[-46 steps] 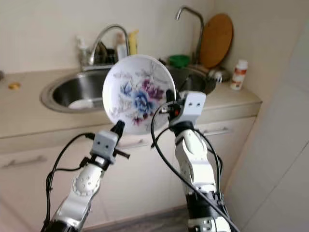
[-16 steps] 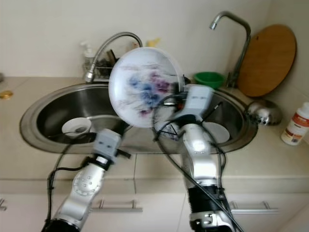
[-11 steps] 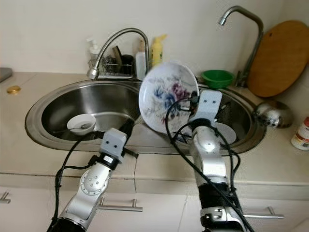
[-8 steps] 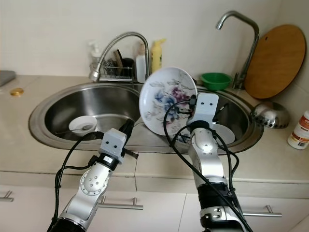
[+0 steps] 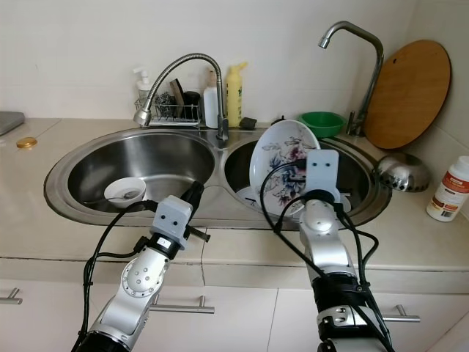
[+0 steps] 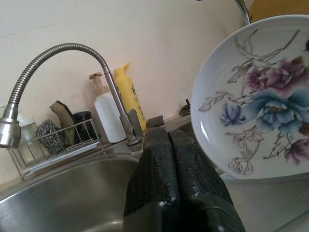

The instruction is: Kitchen organization

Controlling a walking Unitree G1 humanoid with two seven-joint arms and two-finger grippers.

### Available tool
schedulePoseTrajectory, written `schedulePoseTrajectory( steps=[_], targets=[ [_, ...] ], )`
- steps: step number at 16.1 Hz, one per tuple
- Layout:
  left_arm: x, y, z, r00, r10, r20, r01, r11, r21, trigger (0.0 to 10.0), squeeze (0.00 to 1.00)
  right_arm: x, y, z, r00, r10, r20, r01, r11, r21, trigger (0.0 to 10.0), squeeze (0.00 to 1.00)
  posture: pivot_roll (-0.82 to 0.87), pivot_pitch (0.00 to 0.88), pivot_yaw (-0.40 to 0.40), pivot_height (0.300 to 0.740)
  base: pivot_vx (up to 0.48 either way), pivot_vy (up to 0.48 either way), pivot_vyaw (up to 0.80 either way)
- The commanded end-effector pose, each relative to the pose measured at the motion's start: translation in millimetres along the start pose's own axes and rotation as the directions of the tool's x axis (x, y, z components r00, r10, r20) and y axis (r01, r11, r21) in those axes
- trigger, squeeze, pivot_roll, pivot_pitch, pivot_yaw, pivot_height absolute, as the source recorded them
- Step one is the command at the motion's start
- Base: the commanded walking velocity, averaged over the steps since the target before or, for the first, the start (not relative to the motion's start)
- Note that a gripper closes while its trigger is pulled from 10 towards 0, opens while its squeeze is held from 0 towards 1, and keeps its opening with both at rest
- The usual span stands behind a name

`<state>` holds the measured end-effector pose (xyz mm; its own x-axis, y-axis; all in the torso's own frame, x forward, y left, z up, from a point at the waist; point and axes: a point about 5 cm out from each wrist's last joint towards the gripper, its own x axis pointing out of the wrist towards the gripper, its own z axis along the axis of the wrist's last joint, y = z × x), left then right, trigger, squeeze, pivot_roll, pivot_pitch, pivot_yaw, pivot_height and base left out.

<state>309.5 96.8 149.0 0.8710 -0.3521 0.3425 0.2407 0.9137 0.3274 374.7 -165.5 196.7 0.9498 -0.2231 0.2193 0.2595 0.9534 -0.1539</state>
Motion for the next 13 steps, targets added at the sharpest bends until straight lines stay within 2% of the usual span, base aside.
schedulePoseTrajectory(
  steps=[1,2,4,7,8,9,10,11,12,13],
  targets=[
    [-1.5,0.6,-1.1,1.000,-0.001,-0.007,0.001,1.000,0.003,10.0,0.00,2.0,8.2,7.7,0.998,0.047,0.032,-0.046,0.999,-0.020,10.0,0.00,0.07,0.000,-0.012,0.740,0.000,0.000,0.00],
    [-1.4,0.5,-1.1,1.000,-0.001,-0.008,0.001,1.000,0.002,10.0,0.00,-0.7,17.2,1.8,0.995,0.100,0.001,-0.100,0.995,-0.019,10.0,0.00,0.07,0.000,-0.011,0.740,0.000,0.000,0.00],
    [-1.1,0.2,-0.9,1.000,-0.001,-0.007,0.001,1.000,0.002,10.0,0.00,-3.1,24.6,-3.3,0.989,0.145,-0.030,-0.146,0.989,-0.016,10.0,0.00,0.07,0.000,-0.011,0.740,0.000,0.000,0.00],
    [-1.1,-0.1,-1.1,1.000,-0.001,-0.009,0.001,1.000,0.004,10.0,0.00,-7.0,35.3,-11.1,0.969,0.232,-0.085,-0.230,0.973,0.036,10.0,0.01,0.07,0.000,-0.012,0.740,0.000,0.000,0.00],
    [-1.2,0.0,-1.1,1.000,-0.001,-0.009,0.001,1.000,0.004,10.0,0.00,-7.6,36.3,-11.7,0.967,0.240,-0.088,-0.238,0.971,0.039,10.0,0.24,0.07,0.000,-0.012,0.740,0.000,0.000,0.00],
    [-1.2,-0.1,-1.3,1.000,0.001,-0.011,-0.001,1.000,0.004,10.0,0.00,-10.9,41.9,-18.7,0.953,0.275,-0.127,-0.274,0.961,0.029,10.0,0.41,0.07,0.000,-0.016,0.740,0.000,0.000,0.00],
    [-1.2,-0.2,-1.3,1.000,0.002,-0.012,-0.002,1.000,0.004,10.0,0.00,-13.0,44.5,-23.2,0.943,0.296,-0.153,-0.294,0.955,0.033,10.0,0.42,0.07,0.000,-0.016,0.740,0.000,0.000,0.00],
    [-1.6,-0.5,-1.8,1.000,0.001,-0.014,-0.001,1.000,0.005,10.0,0.00,-14.4,45.0,-27.1,0.937,0.302,-0.176,-0.302,0.953,0.025,10.0,0.91,0.07,0.000,-0.016,0.740,0.000,0.000,0.00],
    [-1.9,-0.5,-2.2,1.000,0.001,-0.016,-0.001,1.000,0.005,10.0,0.00,-15.2,45.1,-29.7,0.933,0.304,-0.192,-0.307,0.952,0.018,10.0,1.00,0.07,0.000,-0.016,0.740,0.000,0.000,0.00],
    [-2.5,-0.4,-3.1,1.000,0.001,-0.019,-0.001,1.000,0.006,10.0,0.00,-16.5,44.0,-35.9,0.926,0.302,-0.229,-0.307,0.952,0.013,10.0,1.00,0.07,0.000,-0.016,0.740,0.000,0.000,0.00]
  ],
)
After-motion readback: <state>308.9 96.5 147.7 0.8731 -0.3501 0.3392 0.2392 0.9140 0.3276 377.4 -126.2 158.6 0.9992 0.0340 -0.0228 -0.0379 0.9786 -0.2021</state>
